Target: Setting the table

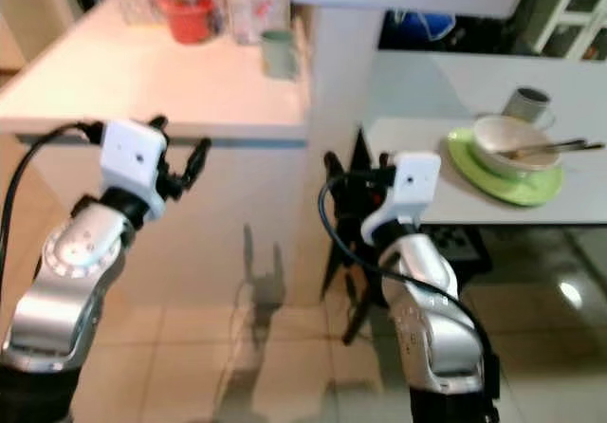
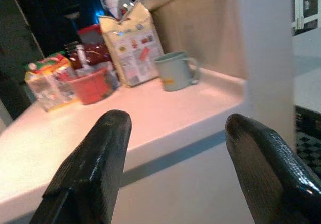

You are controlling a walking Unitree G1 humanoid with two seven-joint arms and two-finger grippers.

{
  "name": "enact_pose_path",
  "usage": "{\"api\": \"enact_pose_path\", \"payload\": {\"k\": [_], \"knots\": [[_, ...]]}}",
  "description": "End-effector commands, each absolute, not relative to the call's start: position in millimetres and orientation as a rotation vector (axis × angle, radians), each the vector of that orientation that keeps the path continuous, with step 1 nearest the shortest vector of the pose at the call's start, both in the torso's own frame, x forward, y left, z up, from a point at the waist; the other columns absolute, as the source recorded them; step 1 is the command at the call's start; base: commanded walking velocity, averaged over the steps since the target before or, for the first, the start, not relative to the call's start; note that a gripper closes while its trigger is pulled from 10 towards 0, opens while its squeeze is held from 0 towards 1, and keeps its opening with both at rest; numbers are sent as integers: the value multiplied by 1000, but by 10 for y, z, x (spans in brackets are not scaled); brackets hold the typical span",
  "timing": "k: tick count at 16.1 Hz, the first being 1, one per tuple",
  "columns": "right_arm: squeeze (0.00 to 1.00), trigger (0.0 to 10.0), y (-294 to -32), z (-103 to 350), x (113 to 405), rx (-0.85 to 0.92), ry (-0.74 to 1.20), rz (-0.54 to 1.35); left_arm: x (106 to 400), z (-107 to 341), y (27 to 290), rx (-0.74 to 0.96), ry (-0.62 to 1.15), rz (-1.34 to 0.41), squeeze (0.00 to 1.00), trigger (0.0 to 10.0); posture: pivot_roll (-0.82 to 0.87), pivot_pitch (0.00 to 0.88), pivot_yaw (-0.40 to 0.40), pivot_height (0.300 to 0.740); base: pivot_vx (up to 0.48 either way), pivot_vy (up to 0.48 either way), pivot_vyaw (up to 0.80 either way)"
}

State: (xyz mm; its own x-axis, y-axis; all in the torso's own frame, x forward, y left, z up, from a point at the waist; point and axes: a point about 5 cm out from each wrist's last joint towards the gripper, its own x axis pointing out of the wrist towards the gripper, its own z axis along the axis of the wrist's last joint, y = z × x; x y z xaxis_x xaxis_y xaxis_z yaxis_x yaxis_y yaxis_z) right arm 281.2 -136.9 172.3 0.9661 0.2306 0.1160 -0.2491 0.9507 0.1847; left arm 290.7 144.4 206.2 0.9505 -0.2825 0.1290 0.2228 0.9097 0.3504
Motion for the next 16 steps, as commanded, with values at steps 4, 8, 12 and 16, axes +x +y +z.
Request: {"api": "enact_pose_path", "payload": {"k": [4, 8, 12, 16], "knots": [[0, 10000, -1355, 1774, 2817, 196, -109, 249, 2906, 2124, 1461, 371, -209, -248, 0, 10000, 12, 0, -54, 740, 0, 355, 0], [0, 10000, -1351, 1777, 2825, 191, -109, 252, 2917, 2119, 1502, 356, -199, -207, 0, 10000, 11, 0, -55, 740, 0, -360, 0], [0, 10000, -1365, 1805, 2861, 185, -118, 239, 2932, 2136, 1501, 332, -197, -205, 0, 10000, 15, 0, -60, 740, 0, 0, 0], [0, 10000, -1362, 1844, 2906, 134, -131, 240, 2930, 2158, 1490, 301, -212, -213, 0, 10000, 17, 0, -63, 740, 166, 0, 200]]}}
